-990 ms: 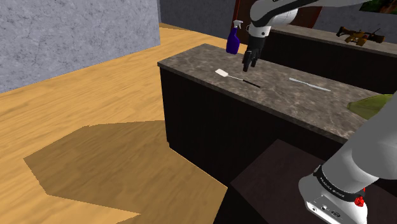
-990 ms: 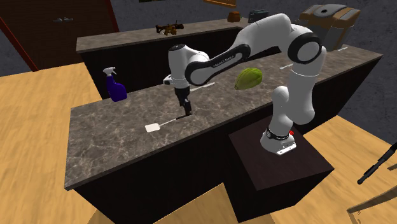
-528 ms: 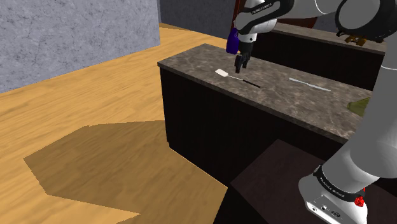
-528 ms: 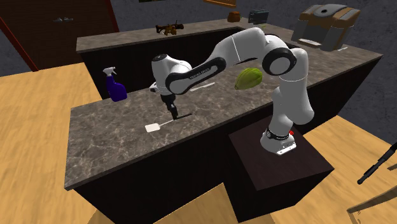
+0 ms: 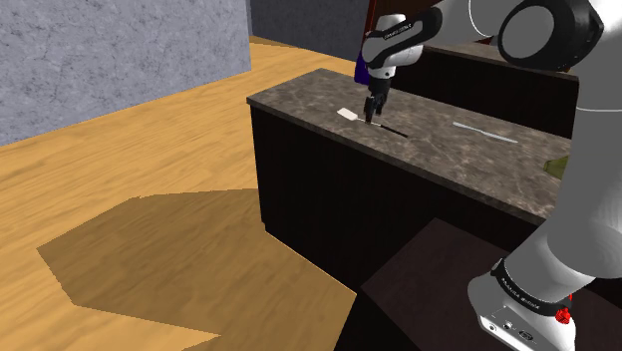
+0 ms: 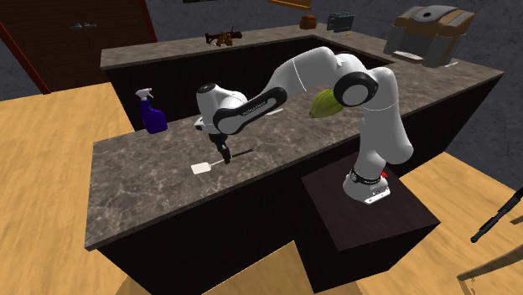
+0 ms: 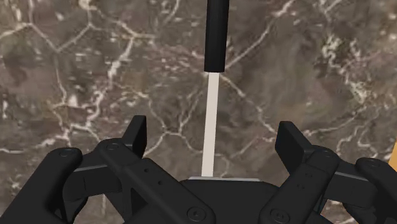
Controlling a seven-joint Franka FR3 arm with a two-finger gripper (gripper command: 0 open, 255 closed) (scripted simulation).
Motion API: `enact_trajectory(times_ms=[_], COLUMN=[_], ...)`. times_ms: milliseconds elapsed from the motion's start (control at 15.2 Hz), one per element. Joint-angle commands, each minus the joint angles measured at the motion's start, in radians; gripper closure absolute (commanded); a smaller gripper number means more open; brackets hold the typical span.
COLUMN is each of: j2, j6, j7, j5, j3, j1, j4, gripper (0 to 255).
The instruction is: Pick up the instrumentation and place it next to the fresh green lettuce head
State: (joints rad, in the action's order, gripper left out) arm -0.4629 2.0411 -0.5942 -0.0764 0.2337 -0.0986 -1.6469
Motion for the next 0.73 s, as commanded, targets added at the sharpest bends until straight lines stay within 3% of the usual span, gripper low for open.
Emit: enact_trajectory(times_ms=[0,462,528,660], j2=[-0.005,-0.005,-0.005,-0.005], j6=[0.020,0.020,0.020,0.020], j7=[-0.001,-0.001,-0.001,-0.001], j5=[-0.002,-0.002,-0.002,-0.002], j3=[-0.001,-0.001,-0.001,-0.001], j1=[0.000,0.000,0.000,0.000], j4=[-0.015,-0.014,-0.014,-0.014], gripper=[0,0,255,255])
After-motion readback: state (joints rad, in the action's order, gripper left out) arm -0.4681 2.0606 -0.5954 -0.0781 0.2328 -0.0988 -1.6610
